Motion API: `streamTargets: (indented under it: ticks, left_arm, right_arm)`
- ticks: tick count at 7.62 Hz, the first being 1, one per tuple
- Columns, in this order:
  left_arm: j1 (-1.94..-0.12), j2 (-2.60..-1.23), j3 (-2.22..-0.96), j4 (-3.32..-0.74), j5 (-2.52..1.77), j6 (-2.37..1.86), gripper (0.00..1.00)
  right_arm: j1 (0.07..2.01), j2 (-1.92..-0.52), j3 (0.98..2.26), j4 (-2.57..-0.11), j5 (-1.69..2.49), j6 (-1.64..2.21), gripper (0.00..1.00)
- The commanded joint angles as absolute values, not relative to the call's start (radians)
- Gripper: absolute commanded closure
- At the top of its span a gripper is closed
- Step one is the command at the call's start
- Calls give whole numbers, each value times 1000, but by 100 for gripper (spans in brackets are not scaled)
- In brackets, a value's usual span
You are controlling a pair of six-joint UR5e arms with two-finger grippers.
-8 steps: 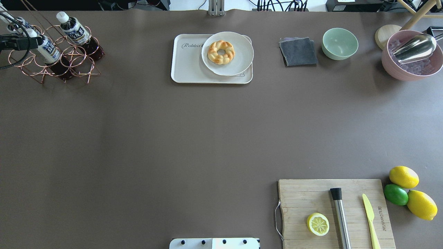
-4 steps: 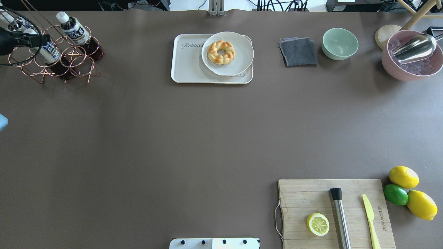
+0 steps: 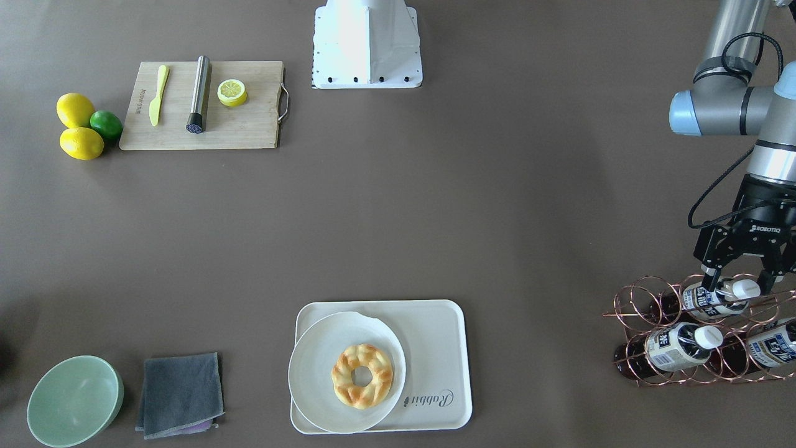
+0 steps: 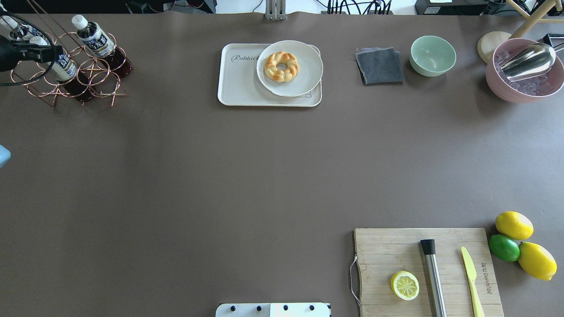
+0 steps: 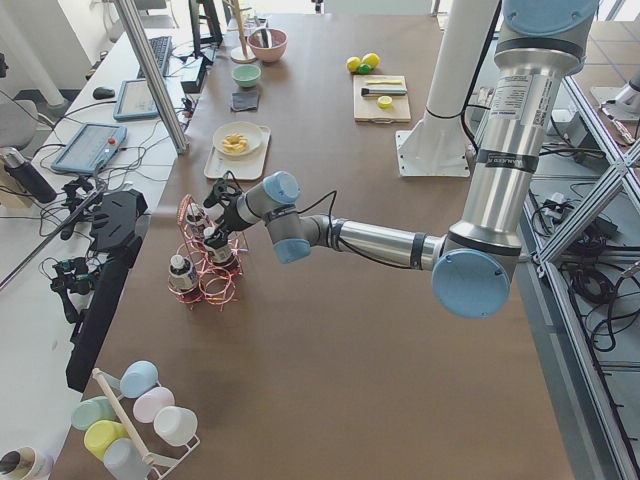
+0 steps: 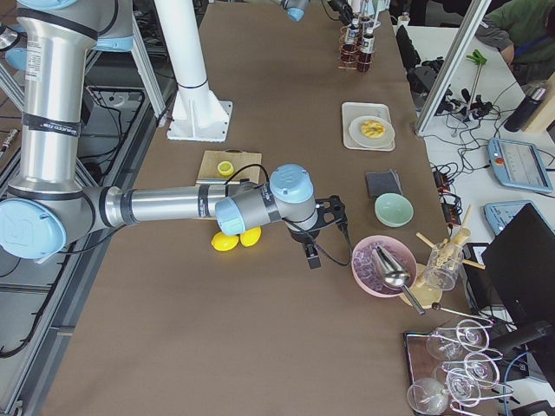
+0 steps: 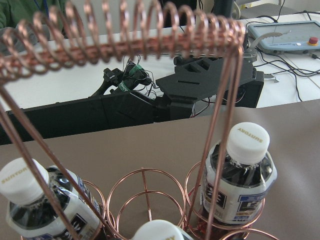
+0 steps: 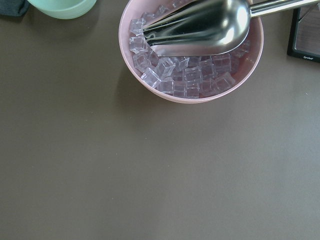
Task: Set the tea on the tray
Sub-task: 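Reach the left gripper to the copper rack and grasp a tea bottle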
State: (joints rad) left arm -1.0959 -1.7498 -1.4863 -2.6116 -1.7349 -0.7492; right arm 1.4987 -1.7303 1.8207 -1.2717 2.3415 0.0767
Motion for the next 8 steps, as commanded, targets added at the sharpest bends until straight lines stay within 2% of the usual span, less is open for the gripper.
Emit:
streamTargets:
  ticks: [1,3,8]
  left_arm:
    - [-1104,-1744,-1496,-2612,-1741,-718,27]
    - [-1109,-1740,-1496,-2628,-1758,-718,28]
    - [-1132,-1736,-1490,-2628,-1778,-690,37]
  right_arm:
    - [1499,-1730,1821,-1272,2342,77,0]
    - [1499,-1730,1821,-1272,2342,77,0]
    - [1499,-1732,1821,-1272,2342,77,0]
